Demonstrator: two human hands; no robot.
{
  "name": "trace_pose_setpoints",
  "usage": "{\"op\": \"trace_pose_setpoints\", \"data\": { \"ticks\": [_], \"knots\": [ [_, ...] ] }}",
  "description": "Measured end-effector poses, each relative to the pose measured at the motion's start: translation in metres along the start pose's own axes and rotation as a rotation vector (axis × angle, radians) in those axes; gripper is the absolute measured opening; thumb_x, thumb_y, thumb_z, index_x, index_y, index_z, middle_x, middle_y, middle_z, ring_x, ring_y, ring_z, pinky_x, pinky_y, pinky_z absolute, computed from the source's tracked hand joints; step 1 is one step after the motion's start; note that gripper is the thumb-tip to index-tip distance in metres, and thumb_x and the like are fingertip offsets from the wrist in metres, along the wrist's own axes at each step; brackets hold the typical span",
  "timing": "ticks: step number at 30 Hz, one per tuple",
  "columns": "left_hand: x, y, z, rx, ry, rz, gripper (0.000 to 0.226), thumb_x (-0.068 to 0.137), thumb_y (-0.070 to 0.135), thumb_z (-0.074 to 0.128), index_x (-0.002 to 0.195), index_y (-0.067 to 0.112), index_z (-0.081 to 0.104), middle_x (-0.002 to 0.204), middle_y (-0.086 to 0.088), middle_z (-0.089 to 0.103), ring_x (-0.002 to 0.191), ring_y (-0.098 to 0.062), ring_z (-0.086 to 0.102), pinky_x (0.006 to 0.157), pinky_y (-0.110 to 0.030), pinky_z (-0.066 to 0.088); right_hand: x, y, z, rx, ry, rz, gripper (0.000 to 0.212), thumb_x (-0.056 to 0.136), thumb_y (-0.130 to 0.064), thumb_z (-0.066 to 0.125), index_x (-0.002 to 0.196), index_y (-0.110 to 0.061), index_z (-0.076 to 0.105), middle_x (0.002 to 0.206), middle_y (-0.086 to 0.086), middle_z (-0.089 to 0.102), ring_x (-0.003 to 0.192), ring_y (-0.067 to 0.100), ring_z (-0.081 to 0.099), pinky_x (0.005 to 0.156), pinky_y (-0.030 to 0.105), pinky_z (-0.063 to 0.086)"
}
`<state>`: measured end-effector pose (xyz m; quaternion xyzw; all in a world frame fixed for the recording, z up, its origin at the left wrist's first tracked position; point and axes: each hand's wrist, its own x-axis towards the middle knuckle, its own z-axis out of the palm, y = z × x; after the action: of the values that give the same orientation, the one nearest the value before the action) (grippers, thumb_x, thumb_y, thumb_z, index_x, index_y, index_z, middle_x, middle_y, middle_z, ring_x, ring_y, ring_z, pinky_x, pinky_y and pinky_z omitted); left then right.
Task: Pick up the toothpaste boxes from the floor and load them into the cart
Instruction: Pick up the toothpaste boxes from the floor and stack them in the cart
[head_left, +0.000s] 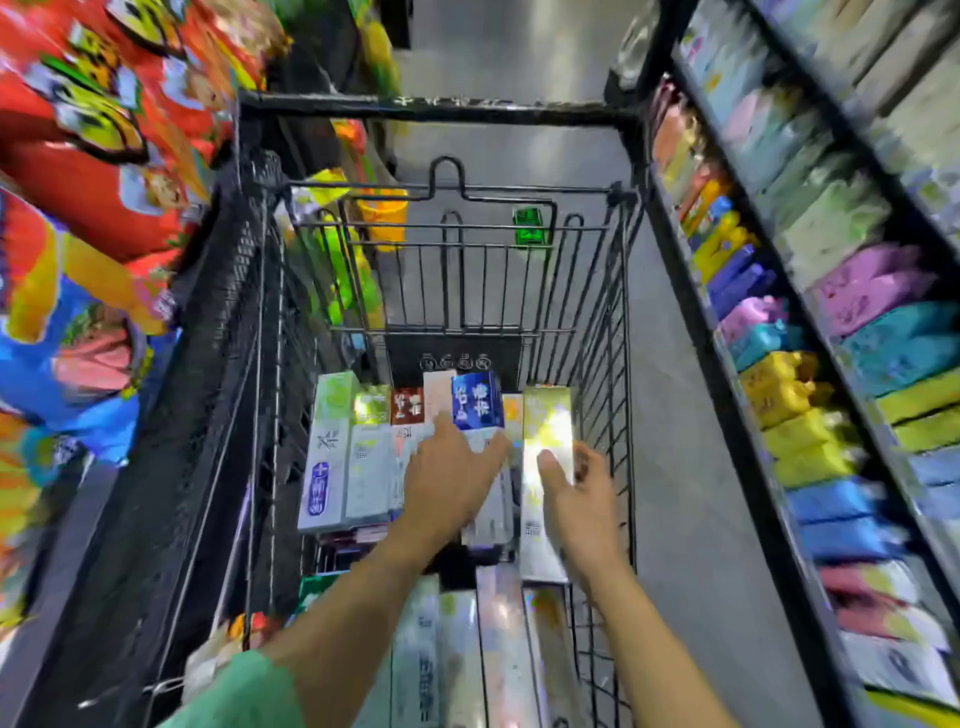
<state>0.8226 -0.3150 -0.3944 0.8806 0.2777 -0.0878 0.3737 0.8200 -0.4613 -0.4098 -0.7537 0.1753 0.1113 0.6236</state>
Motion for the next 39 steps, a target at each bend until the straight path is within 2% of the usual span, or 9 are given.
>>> {"op": "trace_pose_setpoints", "data": {
  "ticks": [5, 8, 10, 13, 17, 22, 26, 33, 39],
  "knots": [
    [0.076, -0.016, 0.028, 0.127, -0.066, -0.011, 0.073, 0.085, 0.068, 0.058, 0.127, 0.008, 0.048, 0.104, -0.01, 0.066, 0.102, -0.036, 0.064, 0.076, -0.036, 0.046, 0.07, 0.035, 0.026, -0.07, -0.008, 0.075, 0.03, 0.1, -0.019, 0.061, 0.126, -0.018, 0.047, 0.099, -0.012, 0.057, 0.08, -0.006, 0.056, 0.055, 0.002, 0.04],
    [0.105, -0.02, 0.041, 0.264, -0.141, -0.014, 0.058, 0.086, 0.068, 0.056, 0.1, 0.012, 0.053, 0.102, -0.009, 0.065, 0.088, -0.031, 0.058, 0.072, -0.032, 0.043, 0.096, 0.049, 0.037, -0.136, 0.008, 0.098, 0.03, 0.099, -0.024, 0.062, 0.125, -0.021, 0.047, 0.106, -0.01, 0.06, 0.087, -0.001, 0.059, 0.067, 0.008, 0.045],
    [0.115, -0.021, 0.047, 0.386, -0.173, -0.001, 0.066, 0.084, 0.076, 0.05, 0.094, 0.011, 0.055, 0.095, -0.006, 0.064, 0.084, -0.028, 0.059, 0.071, -0.032, 0.045, 0.107, 0.056, 0.042, -0.188, 0.017, 0.097, 0.04, 0.098, -0.029, 0.064, 0.133, -0.016, 0.051, 0.118, -0.001, 0.065, 0.097, 0.01, 0.065, 0.079, 0.018, 0.049],
    [0.125, -0.026, 0.056, 0.512, -0.171, 0.04, 0.073, 0.084, 0.08, 0.046, 0.108, 0.011, 0.057, 0.09, -0.002, 0.058, 0.088, -0.028, 0.062, 0.071, -0.033, 0.044, 0.117, 0.058, 0.051, -0.296, -0.004, 0.086, 0.044, 0.1, -0.027, 0.06, 0.14, -0.013, 0.046, 0.126, 0.0, 0.056, 0.101, 0.011, 0.057, 0.081, 0.013, 0.041],
    [0.128, -0.034, 0.058, 0.598, -0.15, 0.127, 0.08, 0.091, 0.077, 0.04, 0.136, 0.011, 0.043, 0.094, -0.005, 0.062, 0.092, -0.03, 0.065, 0.069, -0.034, 0.042, 0.125, 0.059, 0.056, -0.489, -0.011, 0.078, 0.04, 0.103, -0.031, 0.052, 0.136, -0.009, 0.052, 0.131, 0.011, 0.051, 0.115, 0.024, 0.055, 0.101, 0.031, 0.041],
    [0.117, -0.054, 0.052, 0.544, -0.135, 0.271, 0.045, 0.105, 0.051, 0.038, 0.131, 0.015, 0.039, 0.08, 0.0, 0.056, 0.073, -0.027, 0.058, 0.061, -0.033, 0.038, 0.132, 0.059, 0.059, -0.688, 0.016, 0.014, 0.027, 0.103, -0.022, 0.049, 0.119, -0.007, 0.065, 0.109, 0.012, 0.066, 0.103, 0.031, 0.062, 0.088, 0.037, 0.05],
    [0.102, -0.071, 0.048, 0.444, -0.193, 0.355, 0.028, 0.104, 0.044, 0.042, 0.119, 0.021, 0.044, 0.106, 0.0, 0.062, 0.091, -0.022, 0.058, 0.074, -0.036, 0.045, 0.123, 0.046, 0.052, -0.658, -0.113, -0.014, 0.022, 0.101, -0.017, 0.054, 0.119, -0.011, 0.064, 0.105, 0.005, 0.069, 0.092, 0.022, 0.061, 0.079, 0.026, 0.044],
    [0.056, -0.108, 0.017, 0.522, -0.212, 0.479, 0.042, 0.103, 0.045, 0.045, 0.138, 0.023, 0.043, 0.121, 0.0, 0.053, 0.109, -0.023, 0.053, 0.09, -0.036, 0.043, 0.075, 0.048, 0.026, -0.856, -0.297, -0.154, 0.047, 0.1, -0.032, 0.053, 0.144, -0.016, 0.047, 0.138, 0.007, 0.054, 0.129, 0.026, 0.048, 0.11, 0.04, 0.039],
    [-0.018, -0.157, -0.002, 0.596, -0.186, 0.566, 0.057, 0.091, 0.055, 0.041, 0.128, 0.016, 0.059, 0.115, -0.005, 0.063, 0.101, -0.031, 0.062, 0.084, -0.043, 0.051, -0.029, 0.082, -0.016, -1.228, -0.367, -0.389, 0.049, 0.092, -0.047, 0.042, 0.13, -0.02, 0.058, 0.125, 0.008, 0.061, 0.11, 0.033, 0.058, 0.091, 0.045, 0.05]
  ]
}}
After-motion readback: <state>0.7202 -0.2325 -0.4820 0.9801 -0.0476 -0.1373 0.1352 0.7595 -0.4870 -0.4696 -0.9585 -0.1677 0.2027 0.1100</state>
